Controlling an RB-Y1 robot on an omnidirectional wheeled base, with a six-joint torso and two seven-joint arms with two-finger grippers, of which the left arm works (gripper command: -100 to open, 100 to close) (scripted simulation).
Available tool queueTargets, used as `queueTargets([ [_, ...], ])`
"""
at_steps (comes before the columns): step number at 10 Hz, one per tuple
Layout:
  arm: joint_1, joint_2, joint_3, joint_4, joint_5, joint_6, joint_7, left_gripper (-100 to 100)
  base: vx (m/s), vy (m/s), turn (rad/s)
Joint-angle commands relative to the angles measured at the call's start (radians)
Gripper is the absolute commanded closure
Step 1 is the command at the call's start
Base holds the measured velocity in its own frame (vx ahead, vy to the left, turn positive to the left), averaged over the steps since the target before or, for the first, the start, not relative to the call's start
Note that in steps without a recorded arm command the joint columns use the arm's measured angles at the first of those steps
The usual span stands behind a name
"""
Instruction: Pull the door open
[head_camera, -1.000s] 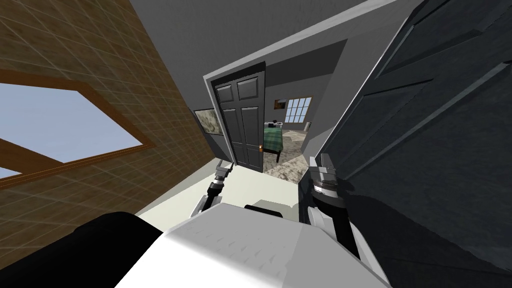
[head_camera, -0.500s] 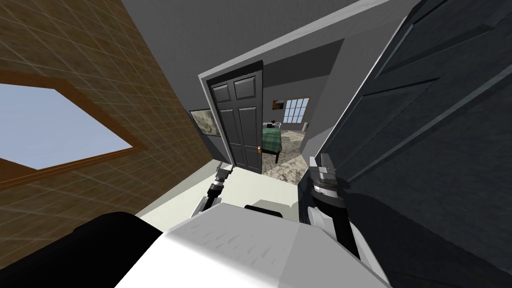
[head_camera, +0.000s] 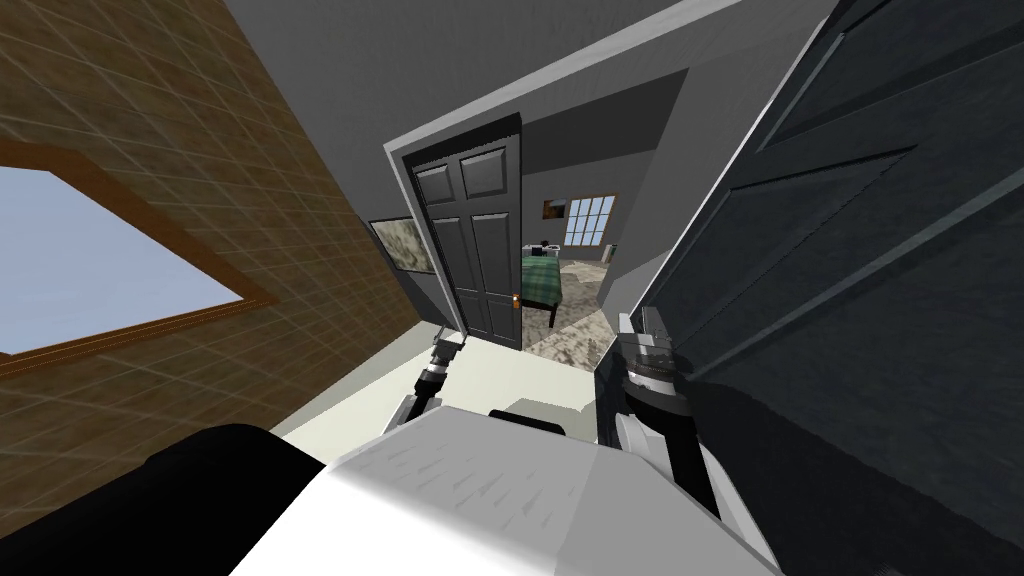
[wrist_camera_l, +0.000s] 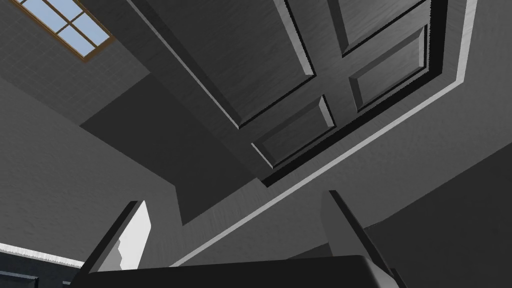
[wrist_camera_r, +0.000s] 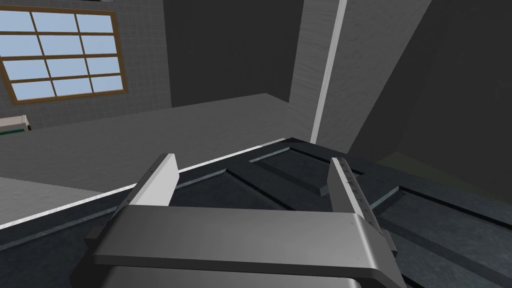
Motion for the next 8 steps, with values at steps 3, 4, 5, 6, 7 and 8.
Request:
queueTargets([
  [3,-0.010,-0.003,0.021,0.057,-0.034,-0.017,-0.104,-100,0.081,-0.010,-0.043],
  [4,-0.010,-0.003,0.021,0.057,-0.034,-0.017,-0.116,-100,0.069,-0.005,-0.021],
  [5,-0.013,-0.004,0.027,0.074,-0.044,-0.022,-0.149,-100,0.066,-0.015,-0.027],
  [6,-0.016,-0.006,0.033,0.091,-0.055,-0.026,-0.179,-100,0.079,-0.011,-0.047],
  [7,-0.019,-0.007,0.040,0.108,-0.065,-0.031,-0.207,-100,0.102,-0.008,-0.057],
  [8,-0.019,-0.007,0.040,0.108,-0.065,-0.031,-0.216,-100,0.075,-0.010,-0.017],
])
